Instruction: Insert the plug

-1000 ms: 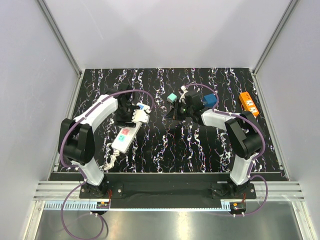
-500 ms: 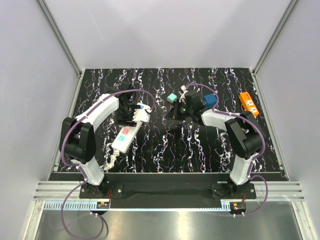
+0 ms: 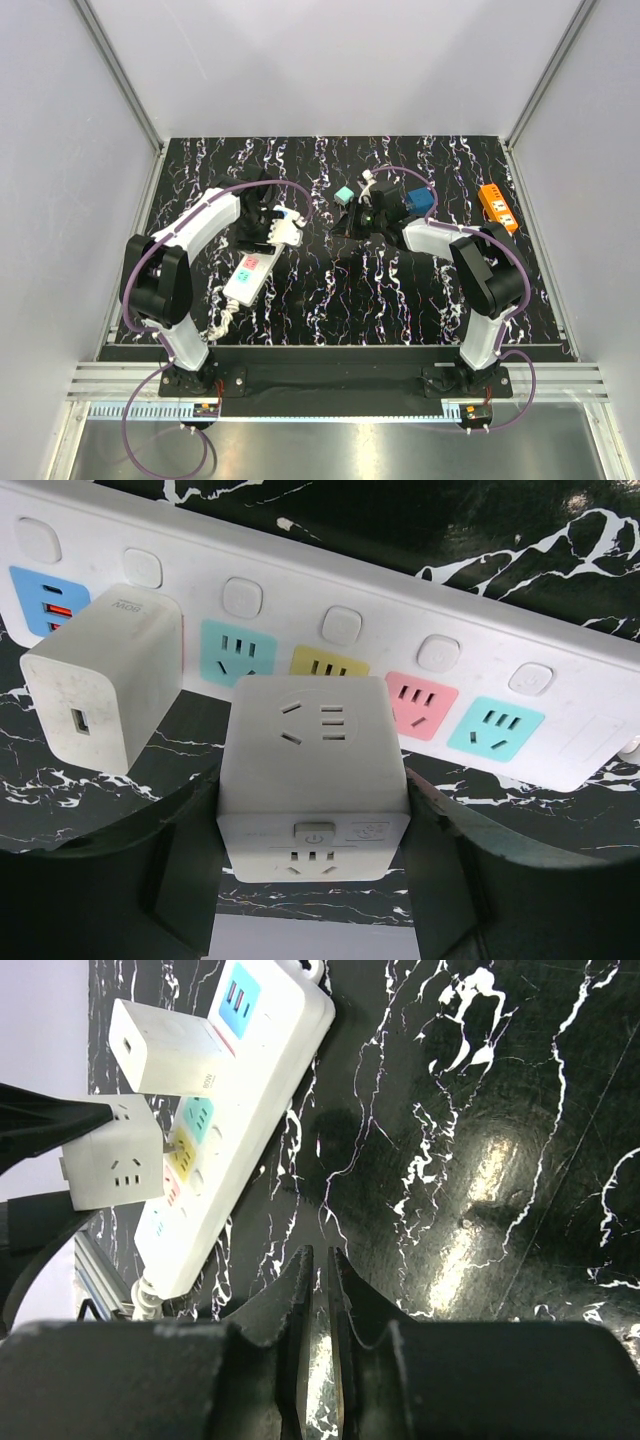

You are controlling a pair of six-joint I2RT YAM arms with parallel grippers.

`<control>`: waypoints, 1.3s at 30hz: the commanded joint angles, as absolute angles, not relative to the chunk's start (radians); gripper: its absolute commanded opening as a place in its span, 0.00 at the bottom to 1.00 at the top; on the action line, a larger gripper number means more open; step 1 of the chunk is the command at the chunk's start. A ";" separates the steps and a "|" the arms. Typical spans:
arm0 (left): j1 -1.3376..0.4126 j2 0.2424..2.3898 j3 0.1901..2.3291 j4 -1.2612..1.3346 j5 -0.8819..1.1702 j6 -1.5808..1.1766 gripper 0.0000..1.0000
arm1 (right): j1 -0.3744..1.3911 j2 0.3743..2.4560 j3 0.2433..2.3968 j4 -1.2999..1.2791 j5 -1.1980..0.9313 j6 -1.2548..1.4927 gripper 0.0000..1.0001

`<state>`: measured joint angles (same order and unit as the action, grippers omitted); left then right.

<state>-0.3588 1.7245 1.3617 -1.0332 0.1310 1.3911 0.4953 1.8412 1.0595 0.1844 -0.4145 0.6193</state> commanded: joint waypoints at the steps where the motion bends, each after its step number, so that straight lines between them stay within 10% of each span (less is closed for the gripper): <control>1: -0.367 1.698 1.381 -1.075 0.160 1.388 0.00 | 0.495 1.819 1.057 0.232 -0.445 0.632 0.17; 39: -0.414 1.824 1.388 -1.097 0.074 1.305 0.00 | 0.495 1.816 1.058 0.221 -0.445 0.629 0.18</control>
